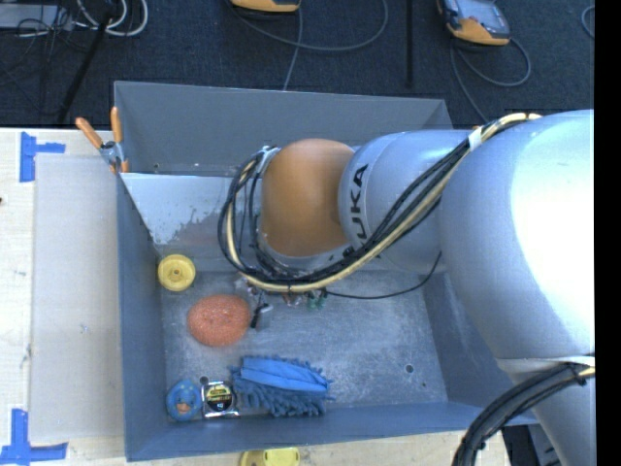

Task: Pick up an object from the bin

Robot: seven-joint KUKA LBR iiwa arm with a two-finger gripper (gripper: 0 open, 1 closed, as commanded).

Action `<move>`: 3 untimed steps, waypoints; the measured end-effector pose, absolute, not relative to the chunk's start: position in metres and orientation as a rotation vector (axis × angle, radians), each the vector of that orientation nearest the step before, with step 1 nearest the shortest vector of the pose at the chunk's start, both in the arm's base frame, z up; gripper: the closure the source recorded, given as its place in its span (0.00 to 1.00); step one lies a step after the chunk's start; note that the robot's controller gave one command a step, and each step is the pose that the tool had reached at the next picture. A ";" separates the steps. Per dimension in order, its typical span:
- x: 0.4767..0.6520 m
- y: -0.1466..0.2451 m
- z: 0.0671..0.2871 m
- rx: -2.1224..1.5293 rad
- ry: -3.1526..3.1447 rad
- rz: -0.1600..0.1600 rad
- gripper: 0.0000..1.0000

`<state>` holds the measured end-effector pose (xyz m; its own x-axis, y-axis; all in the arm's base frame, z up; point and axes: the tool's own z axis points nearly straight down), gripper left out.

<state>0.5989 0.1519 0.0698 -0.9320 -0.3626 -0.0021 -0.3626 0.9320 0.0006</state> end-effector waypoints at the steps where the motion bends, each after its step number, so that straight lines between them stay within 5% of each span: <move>1: 0.599 0.152 0.070 -0.578 3.086 0.002 0.00; 3: 0.600 0.158 0.070 -0.728 3.054 0.000 0.00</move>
Offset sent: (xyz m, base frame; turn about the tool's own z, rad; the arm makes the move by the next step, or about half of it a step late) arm 0.0000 0.0000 0.0000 0.0000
